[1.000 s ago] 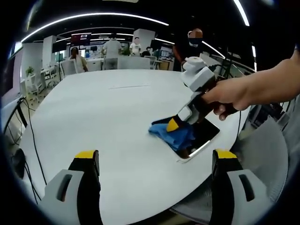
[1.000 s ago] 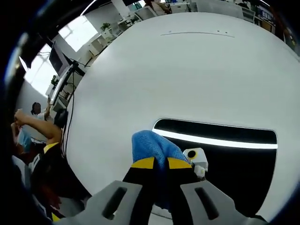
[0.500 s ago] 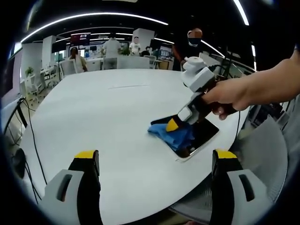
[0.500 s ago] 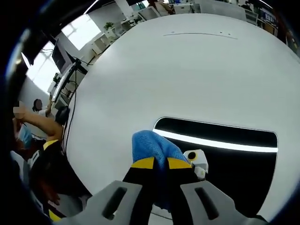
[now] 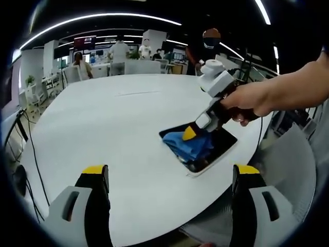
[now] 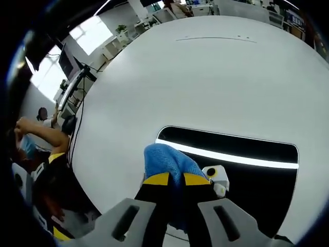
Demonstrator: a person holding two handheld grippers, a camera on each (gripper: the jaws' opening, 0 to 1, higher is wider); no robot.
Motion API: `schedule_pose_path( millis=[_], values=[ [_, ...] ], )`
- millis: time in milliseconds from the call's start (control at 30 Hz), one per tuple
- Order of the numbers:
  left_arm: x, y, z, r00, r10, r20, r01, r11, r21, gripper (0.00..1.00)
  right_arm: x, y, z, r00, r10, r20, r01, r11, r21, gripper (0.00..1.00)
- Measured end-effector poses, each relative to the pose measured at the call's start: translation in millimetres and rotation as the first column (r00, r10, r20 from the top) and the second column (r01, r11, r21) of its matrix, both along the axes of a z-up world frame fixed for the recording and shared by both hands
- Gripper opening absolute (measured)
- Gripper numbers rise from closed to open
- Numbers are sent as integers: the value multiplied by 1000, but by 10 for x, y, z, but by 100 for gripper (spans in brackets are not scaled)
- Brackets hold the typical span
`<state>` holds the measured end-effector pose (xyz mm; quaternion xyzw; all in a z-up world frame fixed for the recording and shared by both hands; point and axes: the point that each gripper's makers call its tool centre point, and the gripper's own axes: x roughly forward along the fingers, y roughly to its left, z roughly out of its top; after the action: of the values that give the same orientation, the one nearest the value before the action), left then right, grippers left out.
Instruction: Wipe the mirror surface with the cleaning cloth until all visible marks leave the cleaned area.
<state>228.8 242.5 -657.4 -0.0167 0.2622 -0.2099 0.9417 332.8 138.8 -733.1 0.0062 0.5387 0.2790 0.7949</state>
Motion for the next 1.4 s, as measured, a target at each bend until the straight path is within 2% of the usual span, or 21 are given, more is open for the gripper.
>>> schedule_pose_path(
  millis=[400,533,867,1133,1200,1267,1333,1400],
  values=[
    [1,-125,-37,1000,-14,-10,14,1000,4,99,67,-229,-19,1000,-12,-1,12,1000,5,3],
    [-3,-173,-86,1000,-26,-12,26,999,27,99,75,-298,-14,1000,-12,3,12,1000,2,3],
    [38,-366,-57,999,-45,1,45,999,8,99,98,-508,0,1000,-27,4,27,1000,-2,3],
    [59,-472,-121,999,-45,-2,45,999,12,99,115,-637,-5,1000,-27,10,27,1000,2,3],
    [57,-493,-121,999,-49,6,49,999,1,99,112,-689,4,1000,-29,12,29,1000,1,3],
    [68,-537,-66,999,-43,23,44,998,-53,99,111,-729,12,999,-32,13,32,1000,1,3],
    [62,-537,-63,999,-47,23,48,999,-23,99,141,-771,-2,999,-39,11,39,999,3,3],
    [62,-548,-51,999,-47,21,47,999,-19,99,144,-812,1,999,-41,13,41,999,2,3]
  ],
)
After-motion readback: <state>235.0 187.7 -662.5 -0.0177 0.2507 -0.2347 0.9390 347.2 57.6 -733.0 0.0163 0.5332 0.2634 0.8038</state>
